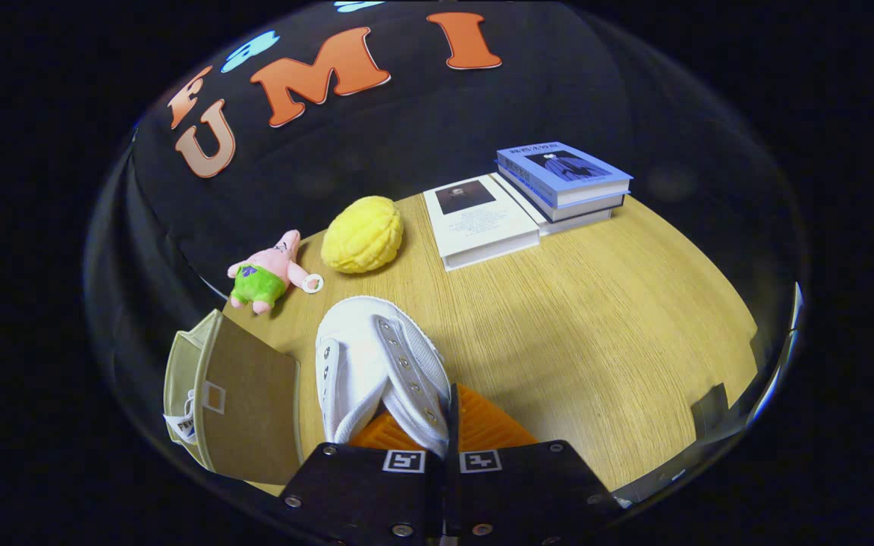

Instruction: Open the storage box then place both shoes into the box .Put the left shoe in first, then the right shoe, with the right side of both shoes facing outward in a uniform manner.

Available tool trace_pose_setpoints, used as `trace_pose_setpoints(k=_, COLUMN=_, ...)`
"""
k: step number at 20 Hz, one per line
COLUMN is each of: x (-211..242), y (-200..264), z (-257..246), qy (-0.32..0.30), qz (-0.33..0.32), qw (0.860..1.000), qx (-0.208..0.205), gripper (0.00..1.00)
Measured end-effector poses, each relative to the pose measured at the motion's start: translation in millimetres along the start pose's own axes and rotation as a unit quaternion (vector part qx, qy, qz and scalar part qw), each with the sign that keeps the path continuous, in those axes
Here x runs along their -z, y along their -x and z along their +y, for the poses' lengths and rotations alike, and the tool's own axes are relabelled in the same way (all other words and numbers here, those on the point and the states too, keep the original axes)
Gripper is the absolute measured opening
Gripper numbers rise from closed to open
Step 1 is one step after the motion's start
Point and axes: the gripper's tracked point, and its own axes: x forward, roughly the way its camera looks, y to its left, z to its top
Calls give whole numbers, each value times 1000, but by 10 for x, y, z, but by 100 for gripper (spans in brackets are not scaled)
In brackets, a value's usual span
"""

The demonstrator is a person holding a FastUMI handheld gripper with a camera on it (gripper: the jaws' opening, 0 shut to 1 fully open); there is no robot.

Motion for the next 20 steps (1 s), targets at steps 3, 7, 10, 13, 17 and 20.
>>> trace_pose_setpoints(k=3, x=-273, y=170, z=359, qy=10, qz=-15, qw=1000, qx=-14, gripper=2)
trace_pose_setpoints(k=7, x=-395, y=346, z=992, qy=33, qz=-9, qw=998, qx=-43, gripper=2)
trace_pose_setpoints(k=10, x=-332, y=432, z=1556, qy=54, qz=2, qw=996, qx=-75, gripper=2)
trace_pose_setpoints(k=13, x=-132, y=438, z=2047, qy=73, qz=27, qw=992, qx=-95, gripper=2)
trace_pose_setpoints(k=17, x=152, y=417, z=2509, qy=91, qz=66, qw=989, qx=-99, gripper=2)
trace_pose_setpoints(k=20, x=325, y=324, z=2668, qy=98, qz=92, qw=988, qx=-75, gripper=2)
